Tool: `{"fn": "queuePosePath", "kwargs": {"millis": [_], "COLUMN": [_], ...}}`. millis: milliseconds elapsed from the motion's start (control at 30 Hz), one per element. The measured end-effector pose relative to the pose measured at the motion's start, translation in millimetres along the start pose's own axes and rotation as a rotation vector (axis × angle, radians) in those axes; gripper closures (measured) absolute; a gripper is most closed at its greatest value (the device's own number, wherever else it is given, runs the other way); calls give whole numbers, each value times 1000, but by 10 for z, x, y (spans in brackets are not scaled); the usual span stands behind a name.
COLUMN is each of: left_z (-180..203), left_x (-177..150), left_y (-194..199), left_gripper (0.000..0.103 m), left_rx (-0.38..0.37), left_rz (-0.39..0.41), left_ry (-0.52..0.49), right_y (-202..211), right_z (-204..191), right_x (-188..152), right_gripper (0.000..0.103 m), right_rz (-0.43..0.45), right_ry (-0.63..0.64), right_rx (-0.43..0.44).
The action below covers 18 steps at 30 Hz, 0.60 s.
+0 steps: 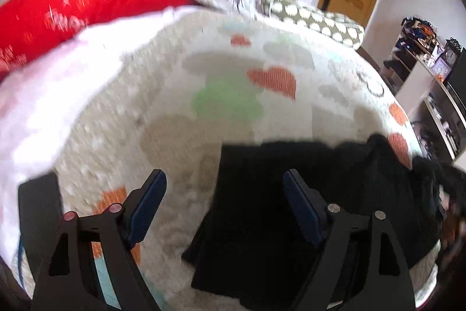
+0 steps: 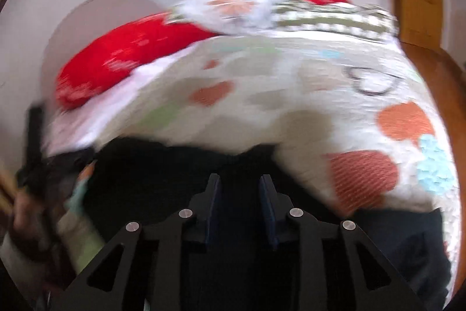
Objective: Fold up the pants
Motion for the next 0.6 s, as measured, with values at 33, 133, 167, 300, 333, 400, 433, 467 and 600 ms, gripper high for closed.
{"fn": "queuePosePath", "kwargs": {"millis": [33,133,167,300,333,400,433,467,600], "left_z": [27,118,130,28,0,-31,-30,-27,92], "left_x": [24,29,25,-46,-59,-69,-73,-80,-74], "left_y": [-18,-169,-228,-537,-571,-573,-551,-512,-213], "left_gripper": [20,20,20,19,17,17,17,17,17], "left_rx": [-11,-16,1,66,46,21,17,19,34], "left_rz": [-2,-31,-37,-98,-111,-118,-115,-113,-62], "left_ry": [0,-12,-24,-23,6,38,40,41,8], "right_y": [17,-71,-132,-443,-516,-505,-446,-387,74], "right_z": [-185,-701,-823,-1179,-1253,-1327,-1324,-1298,-892], "right_x": [-34,-168,-206,-440,-579,-752,-792,-808,-725], "right_gripper": [73,73,73,73,73,73,73,73,64], "right_rz": [2,-16,-24,-96,-135,-127,-109,-112,-59], "right_ry": [40,107,127,206,207,227,230,218,144], "right_rx": [36,174,187,175,186,183,186,193,131]}}
Point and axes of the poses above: each gripper's, at about its wrist camera, not at the fingertips, and y roughly against the way its jaws point, z to its right, x to its top, the point moved 9 cm from there along -y, roughly the way its jaws point, and after that the axes turned 6 degrees about y, right-handed, at the moved point
